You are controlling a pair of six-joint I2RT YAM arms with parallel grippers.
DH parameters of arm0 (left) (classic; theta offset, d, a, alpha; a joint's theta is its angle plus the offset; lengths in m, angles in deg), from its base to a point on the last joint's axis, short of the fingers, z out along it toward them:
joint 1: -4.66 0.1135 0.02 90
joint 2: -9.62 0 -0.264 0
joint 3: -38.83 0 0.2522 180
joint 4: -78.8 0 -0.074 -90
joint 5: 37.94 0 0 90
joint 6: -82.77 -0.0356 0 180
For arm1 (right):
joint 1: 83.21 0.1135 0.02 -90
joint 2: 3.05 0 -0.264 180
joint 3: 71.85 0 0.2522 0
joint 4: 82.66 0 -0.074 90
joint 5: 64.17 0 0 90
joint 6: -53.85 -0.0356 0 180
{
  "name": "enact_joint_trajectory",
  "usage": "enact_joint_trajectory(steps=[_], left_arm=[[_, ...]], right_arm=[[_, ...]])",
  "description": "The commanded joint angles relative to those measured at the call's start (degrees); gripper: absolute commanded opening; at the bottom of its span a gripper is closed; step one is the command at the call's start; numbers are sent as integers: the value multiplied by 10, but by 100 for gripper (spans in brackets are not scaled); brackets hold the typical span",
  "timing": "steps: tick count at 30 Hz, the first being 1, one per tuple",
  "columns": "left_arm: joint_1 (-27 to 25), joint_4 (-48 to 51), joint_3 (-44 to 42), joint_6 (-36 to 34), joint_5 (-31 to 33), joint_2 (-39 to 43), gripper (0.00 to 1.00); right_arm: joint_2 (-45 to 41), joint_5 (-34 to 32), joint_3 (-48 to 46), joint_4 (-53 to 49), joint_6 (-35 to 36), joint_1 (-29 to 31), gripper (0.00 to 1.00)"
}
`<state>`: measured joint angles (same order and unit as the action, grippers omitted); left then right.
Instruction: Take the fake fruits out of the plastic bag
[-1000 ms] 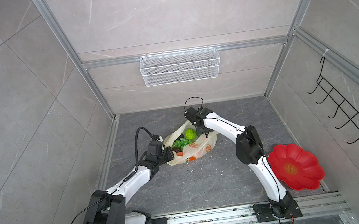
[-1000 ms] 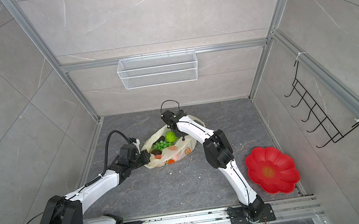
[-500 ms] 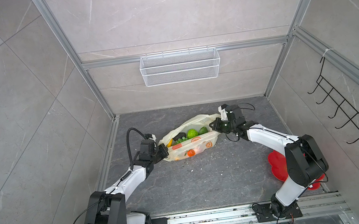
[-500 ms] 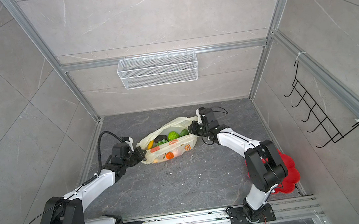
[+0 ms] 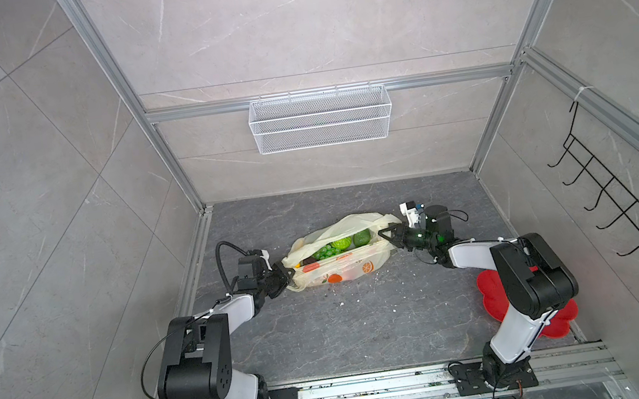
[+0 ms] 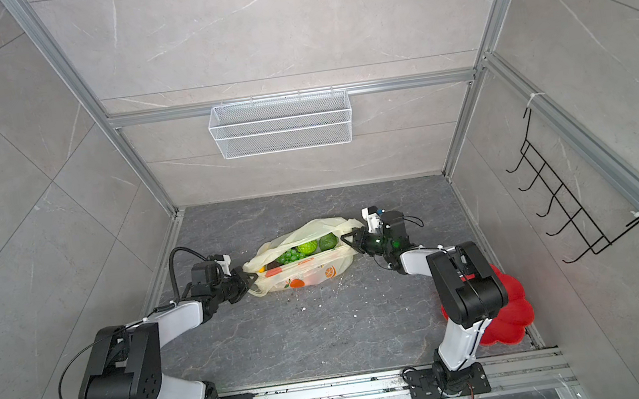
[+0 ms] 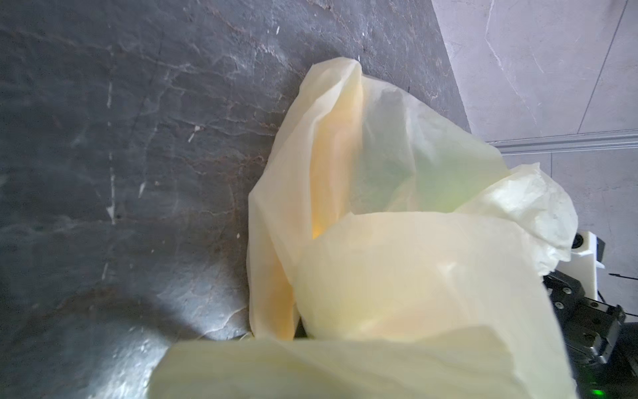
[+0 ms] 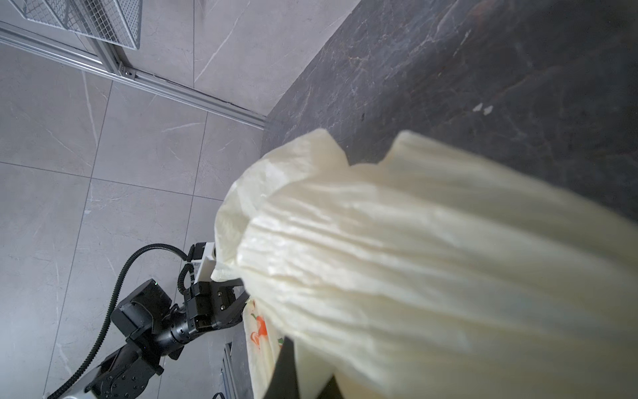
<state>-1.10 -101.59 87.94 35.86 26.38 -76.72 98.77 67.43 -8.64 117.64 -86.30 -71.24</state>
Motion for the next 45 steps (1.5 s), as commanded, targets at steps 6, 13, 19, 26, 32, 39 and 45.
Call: enact_joint_trajectory(steps=[6,13,19,26,32,39,45], left_arm=[[-21,5,221,-26,61,-131,0],[-53,28,263,-53,86,-151,0],[-94,73,261,-73,98,-169,0],[-105,69,237,-67,112,-147,0],[-115,79,233,-75,115,-127,0],[-126,73,219,-71,115,-112,0],[-133,70,216,-66,111,-104,0]], right_arm=[[111,-57,227,-85,49,-5,0],[133,-81,265,-146,70,-3,0],[115,-160,253,-258,111,-4,39],[34,-308,254,-404,162,20,74],[-7,-566,302,-575,207,121,79],[51,-650,388,-615,233,240,77],[200,-630,547,-681,242,253,75]])
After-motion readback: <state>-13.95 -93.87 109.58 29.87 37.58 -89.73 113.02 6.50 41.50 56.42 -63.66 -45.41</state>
